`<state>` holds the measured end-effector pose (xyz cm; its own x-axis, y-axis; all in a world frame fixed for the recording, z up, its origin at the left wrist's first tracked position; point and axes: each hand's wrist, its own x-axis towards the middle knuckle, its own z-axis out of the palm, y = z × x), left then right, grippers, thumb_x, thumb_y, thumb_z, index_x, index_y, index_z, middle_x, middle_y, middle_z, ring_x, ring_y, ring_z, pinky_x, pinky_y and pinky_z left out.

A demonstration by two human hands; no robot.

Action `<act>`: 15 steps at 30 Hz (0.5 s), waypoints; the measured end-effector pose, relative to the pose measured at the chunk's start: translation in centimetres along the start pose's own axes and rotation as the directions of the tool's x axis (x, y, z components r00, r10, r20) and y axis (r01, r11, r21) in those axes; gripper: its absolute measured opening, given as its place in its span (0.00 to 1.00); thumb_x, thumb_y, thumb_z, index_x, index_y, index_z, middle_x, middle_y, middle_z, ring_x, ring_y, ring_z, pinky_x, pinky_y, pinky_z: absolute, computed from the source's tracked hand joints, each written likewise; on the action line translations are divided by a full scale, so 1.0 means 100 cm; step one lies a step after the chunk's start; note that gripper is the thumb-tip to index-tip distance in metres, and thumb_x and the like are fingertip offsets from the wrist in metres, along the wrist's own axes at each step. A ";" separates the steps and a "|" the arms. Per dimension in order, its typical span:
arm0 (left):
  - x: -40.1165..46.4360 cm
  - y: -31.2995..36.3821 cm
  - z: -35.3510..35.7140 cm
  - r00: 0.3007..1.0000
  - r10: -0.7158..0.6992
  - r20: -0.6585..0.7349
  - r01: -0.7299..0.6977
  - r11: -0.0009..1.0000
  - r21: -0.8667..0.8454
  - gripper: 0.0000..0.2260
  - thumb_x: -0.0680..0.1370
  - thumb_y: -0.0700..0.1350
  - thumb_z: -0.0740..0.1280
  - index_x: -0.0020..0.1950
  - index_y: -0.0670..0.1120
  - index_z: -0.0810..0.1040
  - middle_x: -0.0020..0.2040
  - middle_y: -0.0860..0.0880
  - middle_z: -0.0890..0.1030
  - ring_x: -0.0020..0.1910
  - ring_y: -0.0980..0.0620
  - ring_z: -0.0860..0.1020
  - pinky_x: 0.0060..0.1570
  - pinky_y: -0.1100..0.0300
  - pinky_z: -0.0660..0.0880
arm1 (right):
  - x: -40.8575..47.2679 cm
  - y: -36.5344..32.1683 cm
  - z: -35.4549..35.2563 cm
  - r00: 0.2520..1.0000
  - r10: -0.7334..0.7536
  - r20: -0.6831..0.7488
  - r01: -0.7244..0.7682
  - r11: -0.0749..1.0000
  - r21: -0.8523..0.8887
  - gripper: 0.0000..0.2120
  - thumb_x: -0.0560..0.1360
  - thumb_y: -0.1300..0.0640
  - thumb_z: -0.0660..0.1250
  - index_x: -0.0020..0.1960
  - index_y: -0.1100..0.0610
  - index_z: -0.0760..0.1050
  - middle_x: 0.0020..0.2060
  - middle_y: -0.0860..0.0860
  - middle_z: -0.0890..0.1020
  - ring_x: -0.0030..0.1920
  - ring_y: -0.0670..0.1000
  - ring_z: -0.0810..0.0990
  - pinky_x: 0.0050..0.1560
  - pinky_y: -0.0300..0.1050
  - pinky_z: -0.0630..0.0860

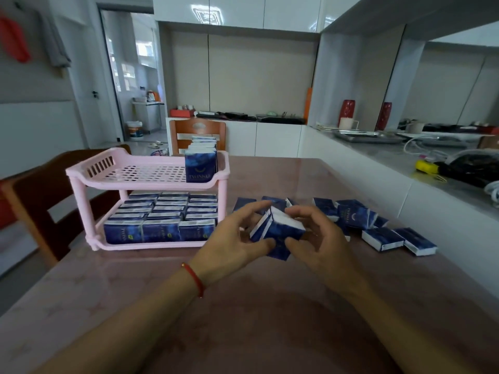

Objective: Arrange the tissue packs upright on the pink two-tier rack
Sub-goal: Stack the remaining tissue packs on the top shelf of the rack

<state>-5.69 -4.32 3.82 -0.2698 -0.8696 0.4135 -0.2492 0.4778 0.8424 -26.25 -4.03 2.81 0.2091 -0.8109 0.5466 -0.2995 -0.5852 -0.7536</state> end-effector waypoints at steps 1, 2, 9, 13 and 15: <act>-0.005 0.006 -0.010 0.999 0.040 0.026 -0.042 0.995 0.093 0.30 0.74 0.40 0.76 0.73 0.54 0.71 0.55 0.52 0.83 0.51 0.57 0.82 0.49 0.67 0.77 | 0.001 -0.005 0.003 0.999 -0.015 0.031 0.015 1.000 0.009 0.21 0.72 0.59 0.72 0.63 0.48 0.74 0.59 0.46 0.80 0.60 0.49 0.80 0.57 0.51 0.81; -0.010 0.011 -0.020 0.996 0.077 0.049 -0.085 0.976 0.199 0.31 0.74 0.43 0.76 0.74 0.56 0.70 0.56 0.54 0.83 0.52 0.58 0.82 0.49 0.68 0.77 | 0.003 -0.010 0.008 0.998 -0.030 0.061 0.028 0.999 0.032 0.22 0.71 0.58 0.72 0.63 0.48 0.74 0.60 0.46 0.80 0.61 0.50 0.79 0.58 0.52 0.81; -0.035 0.038 -0.088 0.996 0.066 0.054 -0.081 0.930 0.359 0.22 0.71 0.43 0.78 0.64 0.52 0.77 0.55 0.54 0.84 0.52 0.56 0.83 0.51 0.56 0.82 | 0.029 -0.048 0.053 0.977 -0.090 0.192 0.061 0.987 0.150 0.26 0.70 0.60 0.75 0.65 0.48 0.73 0.59 0.44 0.80 0.61 0.49 0.80 0.58 0.47 0.80; -0.033 0.056 -0.138 0.999 0.031 -0.025 -0.020 0.933 0.359 0.20 0.72 0.43 0.77 0.61 0.54 0.78 0.54 0.54 0.83 0.53 0.56 0.83 0.52 0.54 0.83 | 0.045 -0.064 0.079 0.979 -0.110 0.171 0.066 0.967 0.245 0.21 0.72 0.55 0.70 0.64 0.45 0.73 0.60 0.42 0.79 0.61 0.48 0.79 0.58 0.47 0.79; -0.023 0.064 -0.168 0.992 0.014 -0.127 0.028 0.947 0.320 0.19 0.73 0.43 0.77 0.61 0.54 0.77 0.56 0.53 0.83 0.54 0.55 0.83 0.53 0.53 0.83 | 0.053 -0.067 0.090 0.991 -0.129 0.047 0.121 0.981 0.150 0.17 0.74 0.55 0.67 0.62 0.44 0.73 0.56 0.39 0.80 0.58 0.45 0.79 0.57 0.45 0.79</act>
<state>8.93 -1.34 14.06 -0.1531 -0.8717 0.4655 -0.5413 0.4681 0.6985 -14.73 -4.47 7.52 0.2893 -0.7280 0.6215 -0.1291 -0.6730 -0.7283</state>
